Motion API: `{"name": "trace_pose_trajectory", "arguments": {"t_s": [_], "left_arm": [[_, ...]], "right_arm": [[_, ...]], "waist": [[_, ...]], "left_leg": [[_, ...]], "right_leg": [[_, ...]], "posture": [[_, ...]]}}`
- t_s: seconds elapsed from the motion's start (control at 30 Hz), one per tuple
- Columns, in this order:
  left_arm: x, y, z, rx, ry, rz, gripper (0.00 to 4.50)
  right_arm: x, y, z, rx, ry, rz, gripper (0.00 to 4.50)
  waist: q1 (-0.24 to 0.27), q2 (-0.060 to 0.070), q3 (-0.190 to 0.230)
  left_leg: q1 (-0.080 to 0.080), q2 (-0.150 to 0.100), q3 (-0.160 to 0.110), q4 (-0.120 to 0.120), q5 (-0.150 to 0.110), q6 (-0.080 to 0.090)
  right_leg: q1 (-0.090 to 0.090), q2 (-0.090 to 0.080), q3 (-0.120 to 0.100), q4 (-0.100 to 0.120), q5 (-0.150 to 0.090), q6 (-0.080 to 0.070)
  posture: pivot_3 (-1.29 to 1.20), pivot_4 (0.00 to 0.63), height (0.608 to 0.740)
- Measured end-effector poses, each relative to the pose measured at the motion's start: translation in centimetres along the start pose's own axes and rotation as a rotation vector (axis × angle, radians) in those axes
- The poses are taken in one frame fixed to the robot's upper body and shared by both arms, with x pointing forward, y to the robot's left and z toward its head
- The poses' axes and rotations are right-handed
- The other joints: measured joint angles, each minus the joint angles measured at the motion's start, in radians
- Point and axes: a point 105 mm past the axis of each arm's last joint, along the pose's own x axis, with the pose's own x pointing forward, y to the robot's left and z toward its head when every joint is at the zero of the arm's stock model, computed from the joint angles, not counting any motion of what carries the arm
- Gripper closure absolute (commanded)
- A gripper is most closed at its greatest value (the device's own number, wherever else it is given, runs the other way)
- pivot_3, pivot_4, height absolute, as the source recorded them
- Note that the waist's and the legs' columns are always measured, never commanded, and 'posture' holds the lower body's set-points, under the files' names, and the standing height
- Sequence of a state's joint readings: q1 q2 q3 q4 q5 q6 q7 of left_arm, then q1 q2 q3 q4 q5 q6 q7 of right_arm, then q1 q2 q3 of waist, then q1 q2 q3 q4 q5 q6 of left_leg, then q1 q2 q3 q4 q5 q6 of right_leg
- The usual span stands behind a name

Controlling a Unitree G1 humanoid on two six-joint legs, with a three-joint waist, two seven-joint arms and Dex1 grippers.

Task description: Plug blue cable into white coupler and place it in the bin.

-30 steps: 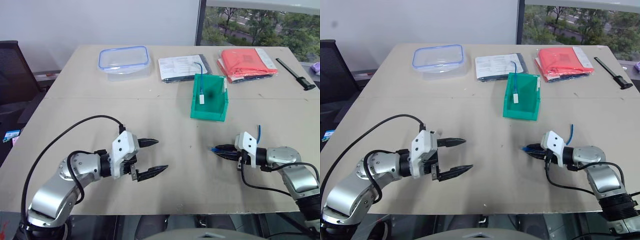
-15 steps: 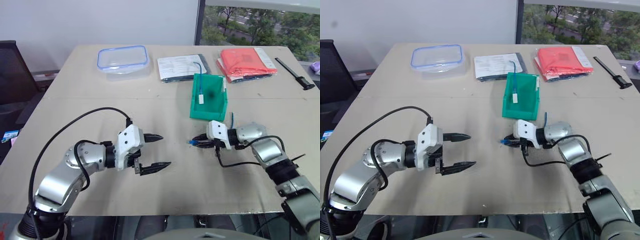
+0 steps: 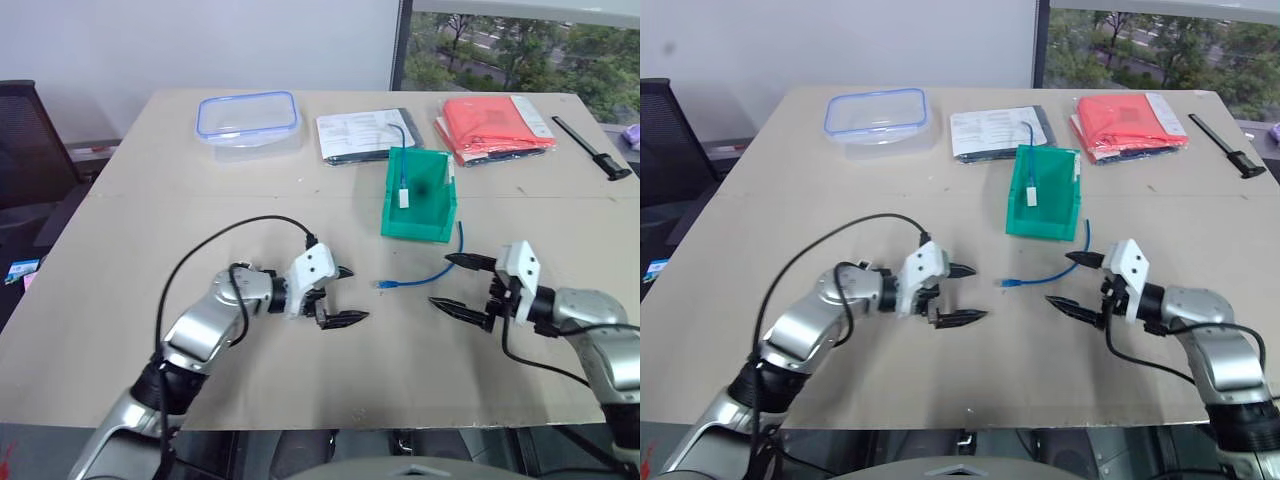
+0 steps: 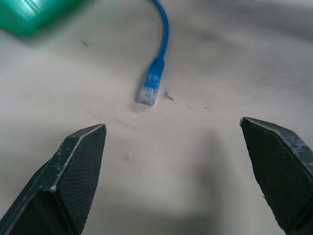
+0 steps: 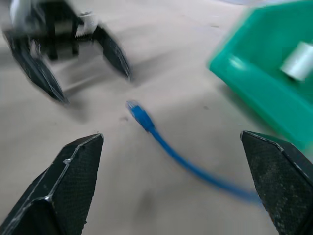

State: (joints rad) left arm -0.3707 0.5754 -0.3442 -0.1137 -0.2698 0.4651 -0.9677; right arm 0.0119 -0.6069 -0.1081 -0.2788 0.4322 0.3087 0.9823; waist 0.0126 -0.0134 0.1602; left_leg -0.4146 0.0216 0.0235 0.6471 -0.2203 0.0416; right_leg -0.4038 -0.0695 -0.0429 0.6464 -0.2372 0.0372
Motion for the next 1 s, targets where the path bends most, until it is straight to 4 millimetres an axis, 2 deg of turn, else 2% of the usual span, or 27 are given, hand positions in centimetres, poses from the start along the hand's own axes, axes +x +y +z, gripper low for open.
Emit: {"name": "trace_pose_trajectory", "arguments": {"t_s": [0.07, 0.1, 0.27, 0.37, 0.4, 0.43, 0.5, 0.53, 0.57, 0.6, 0.63, 0.67, 0.87, 0.93, 1.0], "left_arm": [[0.8, 0.4, 0.3, 0.020, -0.006, -0.003, 0.00], [1.8, 0.9, 0.7, 0.039, -0.013, -0.009, 0.00], [3.1, 1.8, 0.9, 0.090, -0.015, -0.035, 0.00], [3.6, 2.1, 1.0, 0.107, -0.016, -0.041, 0.82], [3.6, 2.2, 0.9, 0.112, -0.013, -0.037, 1.14], [3.7, 2.3, 0.9, 0.113, -0.013, -0.037, 1.66], [3.8, 2.2, 0.9, 0.117, -0.016, -0.045, 2.17], [3.9, 2.1, 0.9, 0.120, -0.019, -0.052, 2.77], [4.0, 2.0, 1.0, 0.122, -0.021, -0.059, 3.07], [4.1, 2.0, 1.0, 0.123, -0.021, -0.061, 3.63], [4.1, 1.9, 1.0, 0.124, -0.022, -0.066, 3.94], [4.1, 1.8, 1.0, 0.125, -0.023, -0.070, 4.44], [4.0, 1.0, 0.8, 0.119, -0.025, -0.115, 4.49], [3.8, 0.6, 0.9, 0.055, -0.046, -0.135, 4.49], [4.1, -0.2, 1.2, -0.081, -0.090, -0.169, 4.49]], "right_arm": [[-0.7, 0.1, -0.2, 0.013, 0.001, -0.037, 0.07], [-1.6, 0.4, -0.7, 0.026, 0.008, -0.078, 0.07], [-2.6, 1.5, -1.8, 0.068, 0.028, -0.122, 0.07], [-3.0, 2.3, -1.4, 0.063, 0.008, -0.111, 0.00], [-3.0, 2.5, -1.4, 0.060, 0.003, -0.104, 0.00], [-3.2, 2.8, -1.3, 0.055, 0.000, -0.092, 0.00], [-3.5, 3.3, -1.5, 0.053, 0.014, -0.062, 0.00], [-3.7, 3.6, -1.4, 0.048, 0.015, -0.039, 0.00], [-3.7, 3.7, -1.2, 0.042, 0.009, -0.024, 0.00], [-3.7, 3.8, -1.1, 0.041, 0.004, -0.014, 0.00], [-3.7, 4.0, -0.9, 0.035, -0.003, 0.004, 0.00], [-3.8, 4.1, -0.6, 0.034, -0.012, 0.020, 0.00], [-3.7, 4.1, 0.0, 0.041, -0.044, 0.035, 0.00], [-3.5, 4.0, 0.0, 0.083, -0.065, 0.010, 0.00], [-3.0, 4.1, 0.1, 0.192, -0.108, -0.031, 0.00]], "waist": [[-0.001, 0.000, 0.000], [0.006, 0.001, -0.001], [0.011, 0.001, -0.002], [0.013, 0.001, -0.002], [0.012, 0.001, -0.002], [0.012, 0.000, -0.003], [0.012, 0.000, -0.003], [0.011, 0.000, -0.003], [0.011, 0.000, -0.003], [0.011, 0.000, -0.003], [0.011, 0.000, -0.003], [0.011, 0.000, -0.003], [0.010, 0.000, -0.003], [0.010, 0.000, -0.003], [0.010, 0.000, -0.002]], "left_leg": [[0.001, 0.000, 0.000, 0.001, 0.000, 0.000], [0.001, 0.000, -0.001, 0.001, 0.000, 0.000], [0.000, 0.000, -0.001, 0.003, 0.000, 0.000], [0.001, -0.001, -0.002, 0.004, 0.000, 0.001], [0.001, -0.001, -0.002, 0.004, 0.000, 0.001], [0.001, -0.001, -0.002, 0.004, 0.000, 0.001], [0.001, -0.001, -0.002, 0.004, -0.001, 0.002], [0.001, -0.001, -0.002, 0.004, -0.001, 0.002], [0.001, -0.001, -0.002, 0.004, -0.001, 0.002], [0.001, -0.001, -0.002, 0.004, -0.001, 0.002], [0.001, -0.001, -0.002, 0.004, -0.001, 0.002], [0.001, -0.001, -0.002, 0.004, -0.001, 0.002], [0.001, -0.001, -0.002, 0.004, -0.001, 0.002], [0.001, 0.000, -0.002, 0.004, -0.001, 0.002], [0.000, 0.000, -0.003, 0.004, -0.001, 0.002]], "right_leg": [[0.000, 0.000, 0.001, 0.000, 0.000, 0.000], [0.000, 0.000, 0.000, 0.001, 0.000, 0.000], [0.002, 0.000, 0.001, 0.001, 0.000, 0.001], [0.003, 0.000, 0.001, 0.000, 0.000, 0.001], [0.003, 0.000, 0.001, 0.000, 0.000, 0.001], [0.003, 0.000, 0.001, 0.000, 0.000, 0.001], [0.004, 0.000, 0.001, 0.000, 0.000, 0.001], [0.004, 0.000, 0.001, -0.001, 0.000, 0.001], [0.004, 0.000, 0.001, -0.001, 0.000, 0.001], [0.004, 0.000, 0.001, -0.001, 0.000, 0.001], [0.004, 0.000, 0.001, -0.001, 0.000, 0.001], [0.004, 0.000, 0.001, -0.001, 0.000, 0.001], [0.004, 0.000, 0.001, -0.001, 0.000, 0.001], [0.004, 0.000, 0.001, -0.001, 0.000, 0.001], [0.004, 0.000, 0.001, -0.001, 0.000, 0.001]], "posture": [[0.00, 0.150, 0.737], [0.00, 0.150, 0.737], [0.00, 0.150, 0.737], [0.00, 0.150, 0.737], [0.00, 0.150, 0.737], [0.00, 0.150, 0.737], [0.00, 0.150, 0.737], [0.00, 0.150, 0.737], [0.00, 0.150, 0.737], [0.00, 0.150, 0.737], [0.00, 0.150, 0.737], [0.00, 0.150, 0.737], [0.00, 0.150, 0.737], [0.00, 0.150, 0.737], [0.00, 0.150, 0.737]]}}
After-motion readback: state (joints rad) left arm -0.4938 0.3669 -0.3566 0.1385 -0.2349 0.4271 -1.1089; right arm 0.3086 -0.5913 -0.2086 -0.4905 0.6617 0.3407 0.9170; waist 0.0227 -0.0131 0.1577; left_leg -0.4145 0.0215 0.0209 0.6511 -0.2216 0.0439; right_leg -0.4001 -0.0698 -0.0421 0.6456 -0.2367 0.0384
